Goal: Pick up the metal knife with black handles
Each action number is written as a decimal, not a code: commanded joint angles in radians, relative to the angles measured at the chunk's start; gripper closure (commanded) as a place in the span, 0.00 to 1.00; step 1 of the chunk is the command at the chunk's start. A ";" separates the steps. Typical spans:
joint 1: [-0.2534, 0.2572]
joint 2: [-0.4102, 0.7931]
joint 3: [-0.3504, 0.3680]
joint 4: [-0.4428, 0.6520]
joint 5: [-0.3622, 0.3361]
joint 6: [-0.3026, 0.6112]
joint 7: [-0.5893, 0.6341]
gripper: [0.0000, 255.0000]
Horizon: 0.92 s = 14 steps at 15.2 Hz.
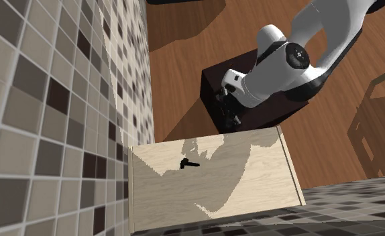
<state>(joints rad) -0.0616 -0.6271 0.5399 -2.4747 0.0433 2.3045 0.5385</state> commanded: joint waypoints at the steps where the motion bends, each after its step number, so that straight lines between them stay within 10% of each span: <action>1: -0.055 0.035 0.079 0.029 -0.049 0.069 0.092 0.00; 7: -0.333 0.134 0.391 0.175 -0.269 0.198 0.405 0.00; 14: -0.800 0.125 0.839 0.412 -0.485 0.226 0.716 0.00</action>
<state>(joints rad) -0.8017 -0.4906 1.3274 -2.0942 -0.4241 2.5294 1.2226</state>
